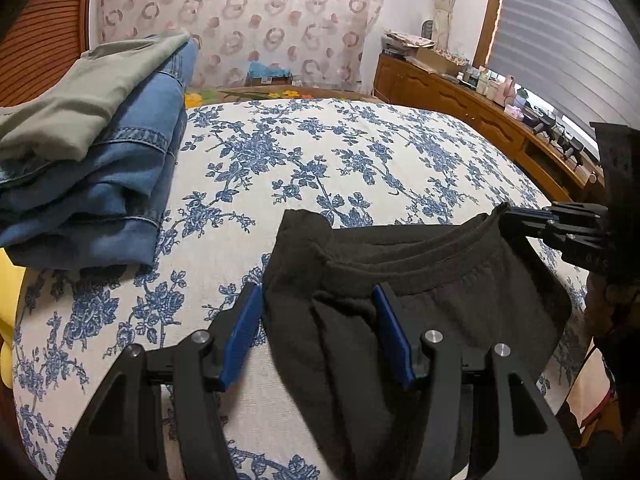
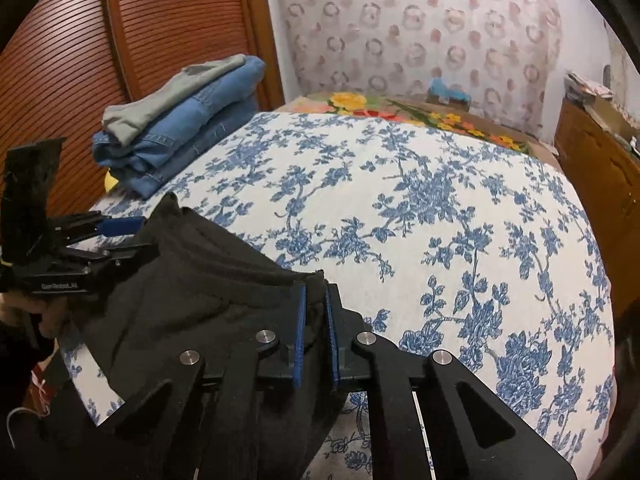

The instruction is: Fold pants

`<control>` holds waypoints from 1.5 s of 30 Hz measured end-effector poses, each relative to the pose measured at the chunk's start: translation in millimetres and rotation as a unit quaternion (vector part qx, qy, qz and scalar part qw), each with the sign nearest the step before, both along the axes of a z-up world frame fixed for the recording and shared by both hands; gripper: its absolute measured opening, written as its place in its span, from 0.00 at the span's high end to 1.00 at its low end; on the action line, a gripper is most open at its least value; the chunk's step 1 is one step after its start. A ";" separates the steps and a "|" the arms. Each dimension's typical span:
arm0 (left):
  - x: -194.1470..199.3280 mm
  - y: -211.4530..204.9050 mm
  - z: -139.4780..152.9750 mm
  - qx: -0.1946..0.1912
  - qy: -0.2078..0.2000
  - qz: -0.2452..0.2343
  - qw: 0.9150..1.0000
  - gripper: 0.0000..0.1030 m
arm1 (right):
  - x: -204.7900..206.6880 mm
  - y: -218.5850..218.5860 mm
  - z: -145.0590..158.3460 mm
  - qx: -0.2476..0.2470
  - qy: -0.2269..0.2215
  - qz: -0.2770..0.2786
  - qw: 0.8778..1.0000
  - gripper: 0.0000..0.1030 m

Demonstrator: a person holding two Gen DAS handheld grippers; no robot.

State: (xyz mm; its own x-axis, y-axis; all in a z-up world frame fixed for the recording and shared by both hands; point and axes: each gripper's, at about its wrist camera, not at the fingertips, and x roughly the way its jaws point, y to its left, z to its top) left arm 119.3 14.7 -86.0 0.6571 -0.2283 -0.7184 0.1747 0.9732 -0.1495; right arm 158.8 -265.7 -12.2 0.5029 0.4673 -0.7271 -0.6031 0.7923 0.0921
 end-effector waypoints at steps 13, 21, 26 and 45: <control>0.5 1.6 0.2 -0.004 0.001 0.001 1.000 0.43 | -43.8 -27.2 13.4 -0.005 -0.003 -0.018 1.000 0.75; 0.9 2.0 0.1 -0.005 0.002 0.001 1.000 0.43 | -88.9 -49.9 6.8 0.005 0.027 -0.011 1.000 0.68; 1.1 1.7 0.1 -0.004 0.002 0.001 1.000 0.43 | -94.1 -45.2 -2.1 -0.003 0.034 -0.004 0.999 0.68; -95.0 2.3 8.7 -0.017 -0.013 -0.023 1.000 0.57 | -106.0 -41.5 -6.0 0.001 0.028 -0.011 1.000 0.70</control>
